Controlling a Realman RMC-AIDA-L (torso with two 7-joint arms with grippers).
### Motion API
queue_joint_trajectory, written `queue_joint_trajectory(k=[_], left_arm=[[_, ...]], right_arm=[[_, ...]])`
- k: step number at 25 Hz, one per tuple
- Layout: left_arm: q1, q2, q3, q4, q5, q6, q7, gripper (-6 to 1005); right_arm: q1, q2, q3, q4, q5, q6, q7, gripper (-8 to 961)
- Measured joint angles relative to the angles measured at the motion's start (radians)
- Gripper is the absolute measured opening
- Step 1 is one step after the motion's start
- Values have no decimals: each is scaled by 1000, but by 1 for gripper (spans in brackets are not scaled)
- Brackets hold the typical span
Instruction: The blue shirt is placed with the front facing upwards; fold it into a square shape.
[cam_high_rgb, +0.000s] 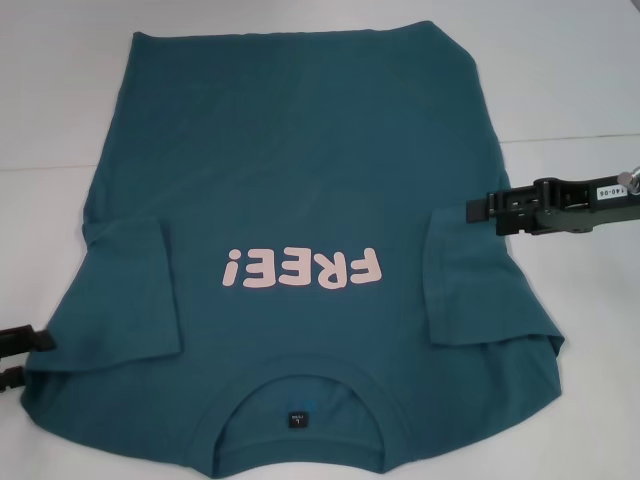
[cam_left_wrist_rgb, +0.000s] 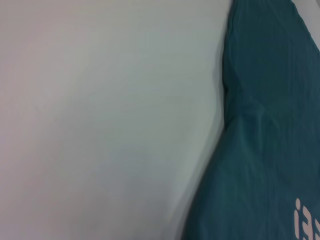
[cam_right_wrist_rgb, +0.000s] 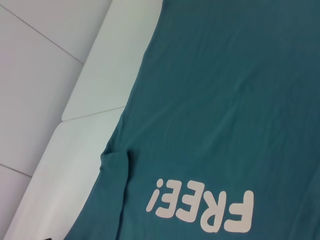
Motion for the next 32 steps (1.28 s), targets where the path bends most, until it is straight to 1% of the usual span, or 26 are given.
queue_joint_trajectory(k=[4, 8, 13, 18, 27, 32], left_arm=[[1, -1, 0, 0, -6, 25, 4, 674], [-12, -1, 0, -1, -9, 29, 8, 673], [-30, 3, 3, -6, -2, -2, 7, 673], [-34, 5, 41, -7, 5, -39, -11, 674], [2, -1, 38, 31, 9, -21, -26, 672], [6, -3, 37, 32, 3, 2, -26, 672]], right_arm=[[-2, 0, 0, 0, 0, 0, 0, 762], [-3, -1, 0, 0, 0, 1, -1, 761], [-4, -1, 0, 0, 1, 2, -6, 762], [-5, -1, 0, 0, 2, 3, -8, 764], [-5, -1, 0, 0, 3, 3, -8, 761], [-5, -1, 0, 0, 4, 3, -8, 762]])
